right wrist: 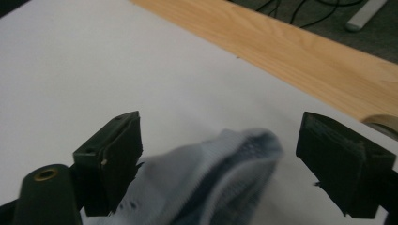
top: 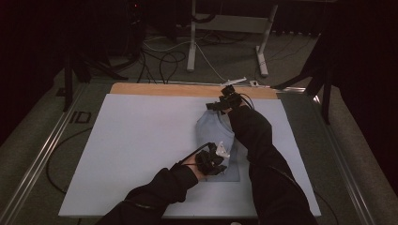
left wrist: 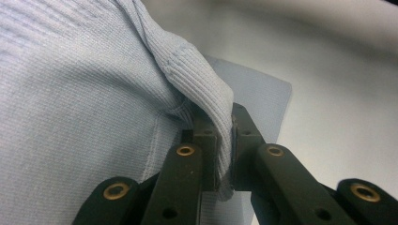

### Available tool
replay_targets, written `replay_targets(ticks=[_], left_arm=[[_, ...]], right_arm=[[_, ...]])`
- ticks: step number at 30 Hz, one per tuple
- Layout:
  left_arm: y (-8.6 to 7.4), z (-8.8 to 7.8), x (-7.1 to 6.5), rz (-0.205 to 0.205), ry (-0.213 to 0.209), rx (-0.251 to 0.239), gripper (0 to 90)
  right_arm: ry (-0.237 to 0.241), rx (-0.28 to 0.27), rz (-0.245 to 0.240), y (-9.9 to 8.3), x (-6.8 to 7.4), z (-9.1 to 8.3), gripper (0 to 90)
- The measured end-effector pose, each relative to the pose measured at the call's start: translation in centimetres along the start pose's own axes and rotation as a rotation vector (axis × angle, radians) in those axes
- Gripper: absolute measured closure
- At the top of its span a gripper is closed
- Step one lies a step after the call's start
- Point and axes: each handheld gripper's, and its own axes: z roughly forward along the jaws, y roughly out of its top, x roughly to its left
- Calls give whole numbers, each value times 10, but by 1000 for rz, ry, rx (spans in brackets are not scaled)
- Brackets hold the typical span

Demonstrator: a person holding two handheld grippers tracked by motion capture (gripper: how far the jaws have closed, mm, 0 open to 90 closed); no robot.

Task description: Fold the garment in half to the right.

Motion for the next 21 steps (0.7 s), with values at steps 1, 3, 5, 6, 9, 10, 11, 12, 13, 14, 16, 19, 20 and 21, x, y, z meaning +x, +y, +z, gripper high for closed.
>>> replay_targets(ticks=[1, 3, 5, 6, 9, 10, 11, 12, 13, 14, 16, 19, 20, 21], left_arm=[[0, 1, -1, -3, -7, -3, 854], [2, 3, -1, 5, -16, 2, 847], [3, 5, -3, -7, -29, -1, 842], [4, 6, -5, -16, -41, -3, 839], [7, 8, -8, 2, -51, 1, 838], [8, 9, -8, -10, -57, -4, 836], [10, 9, -9, -16, -61, -5, 834], [11, 11, -11, -18, -60, -9, 835], [12, 12, -12, -12, -58, -4, 833], [13, 13, -12, -18, -65, -5, 820], [14, 16, -14, -22, -81, -5, 806], [15, 19, -17, -21, -103, -7, 747], [15, 19, -17, -24, -117, -11, 731], [15, 19, -17, -26, -134, -9, 702]], right_arm=[[-3, -4, 0, -1, -1, -4, 132], [-13, -14, 3, -4, -3, -10, 129], [-10, -31, 18, -7, -4, -16, 130], [-13, -36, 20, -8, -5, -19, 131], [-16, -42, 25, -11, -6, -24, 131], [-18, -47, 22, -12, -7, -26, 133], [-12, -49, 29, -12, -7, -28, 133], [-12, -50, 28, -13, -7, -29, 134], [-18, -50, 24, -14, -7, -29, 134], [-16, -51, 22, -14, -6, -30, 135], [-9, -57, 21, -15, -5, -32, 134], [-6, -58, 10, -16, -3, -32, 128], [-8, -63, 10, -16, -3, -32, 127], [-3, -68, 11, -17, -3, -33, 125]])
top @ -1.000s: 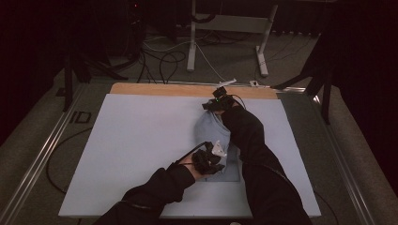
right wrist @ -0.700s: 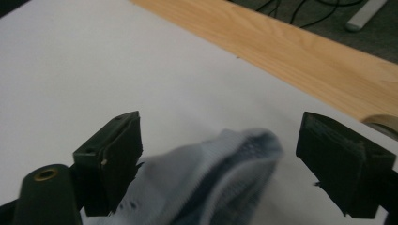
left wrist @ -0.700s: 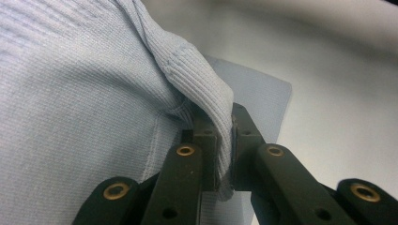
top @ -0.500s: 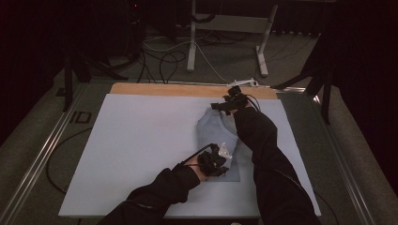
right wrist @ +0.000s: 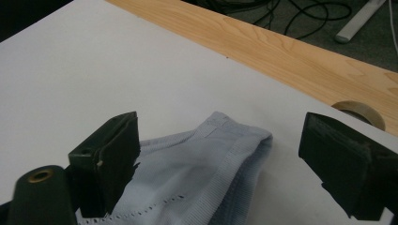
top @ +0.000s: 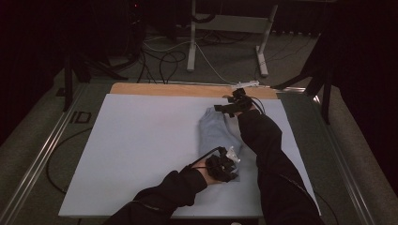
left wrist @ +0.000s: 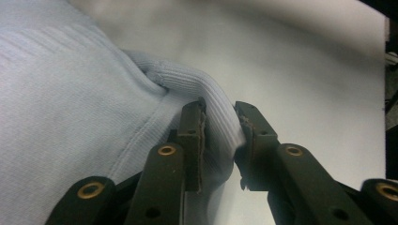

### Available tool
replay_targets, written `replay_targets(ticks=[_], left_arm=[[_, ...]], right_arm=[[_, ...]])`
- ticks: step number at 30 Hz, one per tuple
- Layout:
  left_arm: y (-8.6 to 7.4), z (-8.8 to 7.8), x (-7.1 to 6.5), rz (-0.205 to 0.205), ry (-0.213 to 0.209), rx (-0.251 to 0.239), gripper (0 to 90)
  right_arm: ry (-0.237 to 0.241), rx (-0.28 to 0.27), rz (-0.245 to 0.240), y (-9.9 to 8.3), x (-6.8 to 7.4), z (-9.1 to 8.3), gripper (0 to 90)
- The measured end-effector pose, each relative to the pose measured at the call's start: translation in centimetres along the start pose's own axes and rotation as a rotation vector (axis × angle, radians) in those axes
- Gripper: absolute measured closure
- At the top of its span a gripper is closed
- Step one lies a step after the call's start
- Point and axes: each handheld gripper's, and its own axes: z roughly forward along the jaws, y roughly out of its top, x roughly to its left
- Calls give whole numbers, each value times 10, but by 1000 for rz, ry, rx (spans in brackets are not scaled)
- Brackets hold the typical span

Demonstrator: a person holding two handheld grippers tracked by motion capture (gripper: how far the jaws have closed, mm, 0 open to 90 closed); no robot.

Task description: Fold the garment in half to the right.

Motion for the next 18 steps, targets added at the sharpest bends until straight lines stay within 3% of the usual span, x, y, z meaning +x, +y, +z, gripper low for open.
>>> replay_targets(ticks=[1, 6, 12, 18], left_arm=[[0, 1, -2, -16, -10, -16, 697], [-1, -6, -7, 12, -44, -58, 588], [-3, -20, -9, 27, -79, -112, 521], [-9, -41, -2, 21, -51, -181, 403]], right_arm=[[2, -1, -3, -1, 0, 0, 125], [3, -1, -8, -3, 1, -2, 118], [0, -1, -7, -2, 3, -8, 114], [13, 0, -25, -3, 6, -11, 109]])
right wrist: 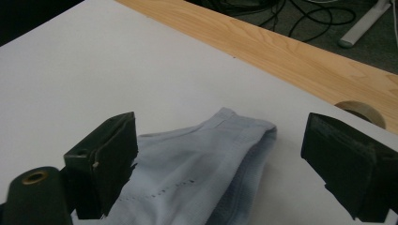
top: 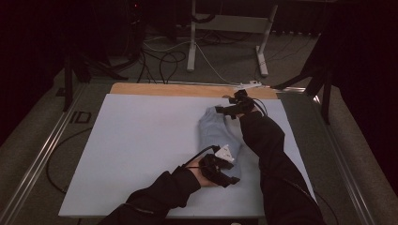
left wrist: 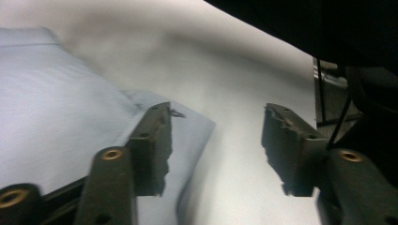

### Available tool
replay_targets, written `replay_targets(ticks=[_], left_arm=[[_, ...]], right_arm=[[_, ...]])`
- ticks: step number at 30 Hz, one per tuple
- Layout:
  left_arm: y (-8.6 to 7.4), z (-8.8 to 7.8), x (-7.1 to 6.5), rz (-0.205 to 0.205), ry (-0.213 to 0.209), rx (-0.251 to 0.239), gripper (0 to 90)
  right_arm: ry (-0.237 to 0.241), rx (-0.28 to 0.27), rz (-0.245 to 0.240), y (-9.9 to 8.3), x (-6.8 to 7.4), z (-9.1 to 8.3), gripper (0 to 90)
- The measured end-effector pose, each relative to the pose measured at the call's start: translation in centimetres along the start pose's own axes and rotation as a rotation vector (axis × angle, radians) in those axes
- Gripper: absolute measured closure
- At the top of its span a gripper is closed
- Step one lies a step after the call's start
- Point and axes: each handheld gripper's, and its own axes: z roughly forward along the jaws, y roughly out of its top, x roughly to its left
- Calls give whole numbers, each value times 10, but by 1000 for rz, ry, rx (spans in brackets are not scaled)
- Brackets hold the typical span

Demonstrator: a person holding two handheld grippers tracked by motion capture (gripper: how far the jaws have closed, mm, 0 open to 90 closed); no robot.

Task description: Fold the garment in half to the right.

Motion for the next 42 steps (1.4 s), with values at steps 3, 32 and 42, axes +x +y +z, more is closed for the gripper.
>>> replay_targets(ticks=[3, 32, 42], left_arm=[[0, -12, 6, -23, -5, -32, 330], [-76, -106, 31, -51, 182, -187, 16], [-117, -125, 38, -79, 231, -161, 15]], right_arm=[[2, 2, -2, -1, 2, 0, 108], [-3, 47, -35, -9, 12, 10, 102], [-5, 33, -55, -11, 11, 11, 122]])
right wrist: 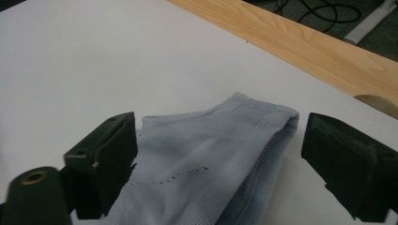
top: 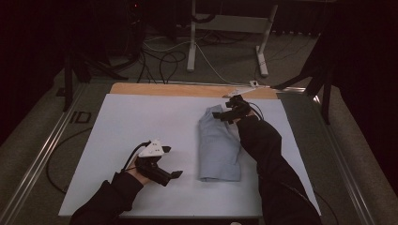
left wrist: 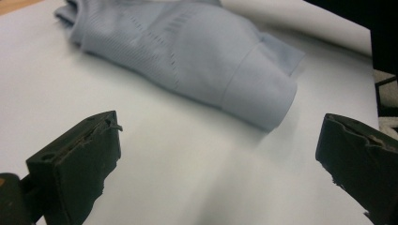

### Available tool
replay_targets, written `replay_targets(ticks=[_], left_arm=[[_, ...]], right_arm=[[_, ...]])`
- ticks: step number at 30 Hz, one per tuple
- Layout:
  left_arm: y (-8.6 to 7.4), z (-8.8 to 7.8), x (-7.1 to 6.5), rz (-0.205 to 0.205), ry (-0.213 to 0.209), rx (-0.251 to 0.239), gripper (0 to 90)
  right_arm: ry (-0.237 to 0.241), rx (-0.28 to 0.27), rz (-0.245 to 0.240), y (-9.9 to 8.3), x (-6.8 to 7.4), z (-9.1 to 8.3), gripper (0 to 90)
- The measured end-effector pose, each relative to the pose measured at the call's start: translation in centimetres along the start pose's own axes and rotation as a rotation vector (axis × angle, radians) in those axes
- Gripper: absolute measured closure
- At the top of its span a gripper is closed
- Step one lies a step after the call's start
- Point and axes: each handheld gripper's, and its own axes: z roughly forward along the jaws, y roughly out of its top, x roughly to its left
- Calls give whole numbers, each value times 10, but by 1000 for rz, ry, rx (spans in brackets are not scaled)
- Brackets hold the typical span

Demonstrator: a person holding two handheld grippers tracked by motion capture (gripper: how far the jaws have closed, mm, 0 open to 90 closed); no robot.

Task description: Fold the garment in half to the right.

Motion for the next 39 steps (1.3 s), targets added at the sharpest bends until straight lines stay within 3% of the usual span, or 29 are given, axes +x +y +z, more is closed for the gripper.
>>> replay_targets(ticks=[7, 12, 16, 22, 26, 33, 35, 39], left_arm=[[-21, -18, 10, -41, 49, -3, 15], [-35, -32, 14, -65, 81, -3, 15], [-45, -42, 16, -86, 108, -9, 15], [-60, -59, 18, -114, 153, -22, 15], [-68, -65, 21, -129, 174, -24, 15], [-69, -64, 22, -126, 176, -22, 15], [-70, -63, 23, -126, 181, -18, 15], [-71, -64, 24, -133, 182, -20, 15]], right_arm=[[-14, 5, -1, -2, -1, 2, 112], [-12, 0, 24, -4, -2, 3, 106], [-44, -6, 33, -7, -5, 5, 97], [-69, 33, 72, -13, -14, 14, 102], [-120, 61, 91, -18, -20, 19, 151], [-109, 102, 119, -25, -26, 30, 254], [-105, 136, 116, -27, -26, 35, 262], [-115, 165, 106, -31, -24, 39, 375]])
